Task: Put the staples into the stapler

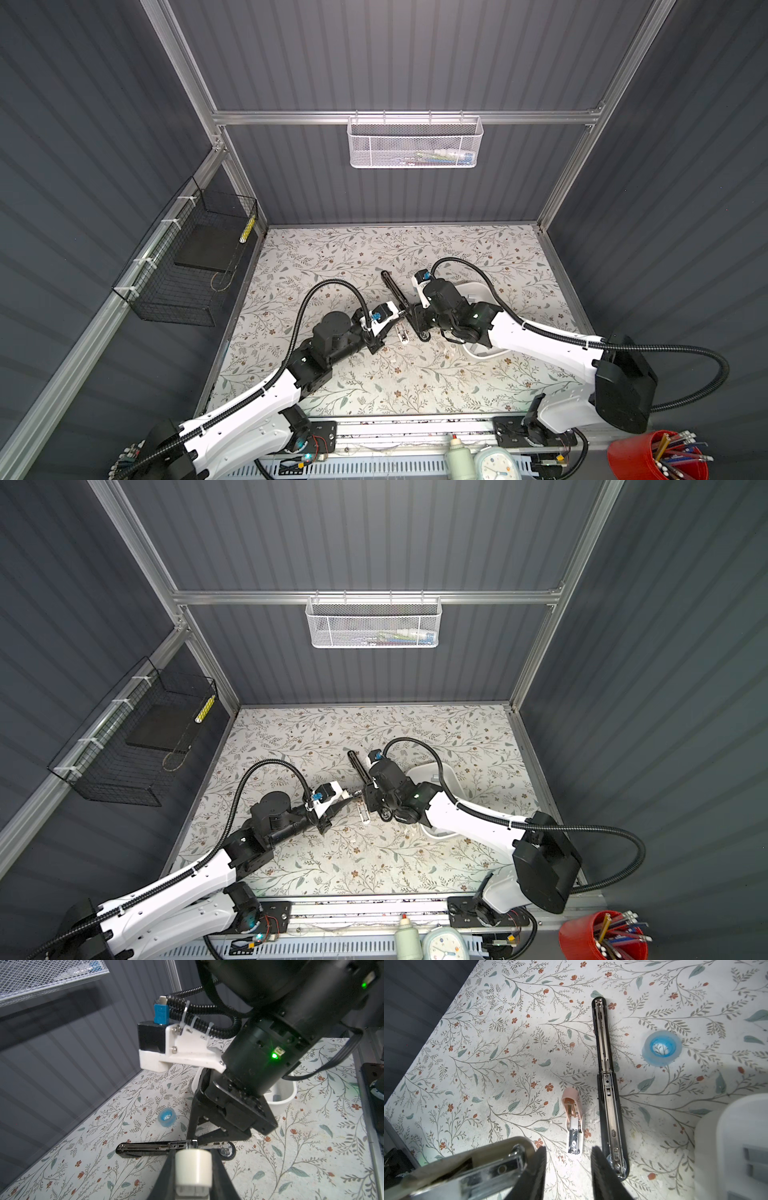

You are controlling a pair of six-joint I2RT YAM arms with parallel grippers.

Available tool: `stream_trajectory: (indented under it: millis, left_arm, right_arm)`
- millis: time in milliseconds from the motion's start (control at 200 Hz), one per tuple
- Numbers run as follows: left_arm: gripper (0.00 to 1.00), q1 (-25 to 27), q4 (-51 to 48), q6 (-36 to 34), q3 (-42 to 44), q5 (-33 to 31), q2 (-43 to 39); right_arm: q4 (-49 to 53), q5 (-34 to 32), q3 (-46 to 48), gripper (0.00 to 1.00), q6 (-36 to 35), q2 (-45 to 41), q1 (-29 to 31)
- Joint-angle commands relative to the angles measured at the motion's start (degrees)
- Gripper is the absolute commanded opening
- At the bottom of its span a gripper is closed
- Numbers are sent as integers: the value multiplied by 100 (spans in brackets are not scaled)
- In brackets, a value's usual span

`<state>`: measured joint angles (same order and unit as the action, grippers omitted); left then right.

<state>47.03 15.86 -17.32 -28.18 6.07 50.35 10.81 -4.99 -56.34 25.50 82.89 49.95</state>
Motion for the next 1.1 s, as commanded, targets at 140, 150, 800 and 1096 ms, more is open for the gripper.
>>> stream_trajectory:
  millis: [140,150,800,1096]
  left_arm:
    - [0,-19,364,31,182,260,-230]
    - [0,-23,359,28,186,267,-234]
    - [0,-20,260,-16,151,272,-213]
    - [0,-19,215,-54,164,277,-271]
  right_arm:
    - [113,26,-224,42,76,202,-8]
    - [114,34,-227,42,76,217,-4]
    - [-274,-353,465,56,-174,-1097,-91]
    - [-790,-754,1041,62,-726,-2312,-117]
